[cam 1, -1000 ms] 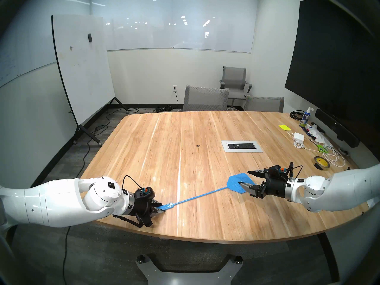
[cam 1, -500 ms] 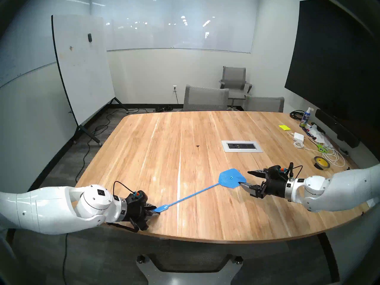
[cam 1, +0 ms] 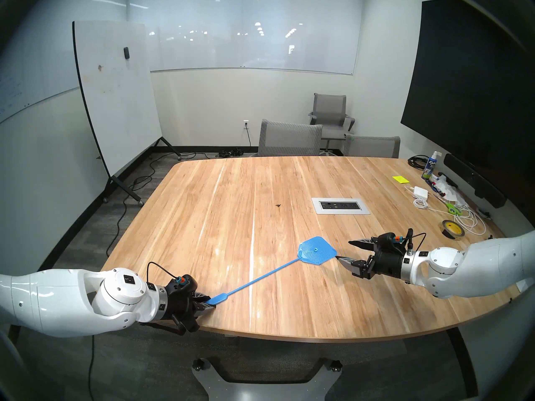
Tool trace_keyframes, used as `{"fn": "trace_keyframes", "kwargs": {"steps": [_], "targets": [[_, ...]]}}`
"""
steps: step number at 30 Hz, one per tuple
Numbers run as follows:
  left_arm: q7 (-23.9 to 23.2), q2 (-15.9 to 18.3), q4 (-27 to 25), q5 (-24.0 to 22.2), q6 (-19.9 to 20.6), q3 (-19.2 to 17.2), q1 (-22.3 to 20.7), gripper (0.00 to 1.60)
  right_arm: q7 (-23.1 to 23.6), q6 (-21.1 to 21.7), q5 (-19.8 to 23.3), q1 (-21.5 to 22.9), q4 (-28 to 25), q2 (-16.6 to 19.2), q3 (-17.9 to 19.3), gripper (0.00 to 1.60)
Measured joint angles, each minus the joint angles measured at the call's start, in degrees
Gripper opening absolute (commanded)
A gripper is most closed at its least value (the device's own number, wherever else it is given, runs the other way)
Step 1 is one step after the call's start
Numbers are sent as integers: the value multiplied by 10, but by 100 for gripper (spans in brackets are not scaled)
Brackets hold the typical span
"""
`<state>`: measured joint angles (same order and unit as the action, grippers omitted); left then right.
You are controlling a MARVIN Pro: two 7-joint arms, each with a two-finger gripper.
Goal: Swat a bug on table
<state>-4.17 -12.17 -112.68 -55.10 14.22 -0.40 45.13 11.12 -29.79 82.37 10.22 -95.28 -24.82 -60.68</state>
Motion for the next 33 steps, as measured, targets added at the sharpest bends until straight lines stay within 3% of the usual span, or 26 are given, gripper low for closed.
{"fn": "trace_keyframes", "kwargs": {"steps": [33], "targets": [[46, 36, -18, -32, -47, 27, 11, 0, 0, 0, 0, 0, 0, 0, 0, 160]]}}
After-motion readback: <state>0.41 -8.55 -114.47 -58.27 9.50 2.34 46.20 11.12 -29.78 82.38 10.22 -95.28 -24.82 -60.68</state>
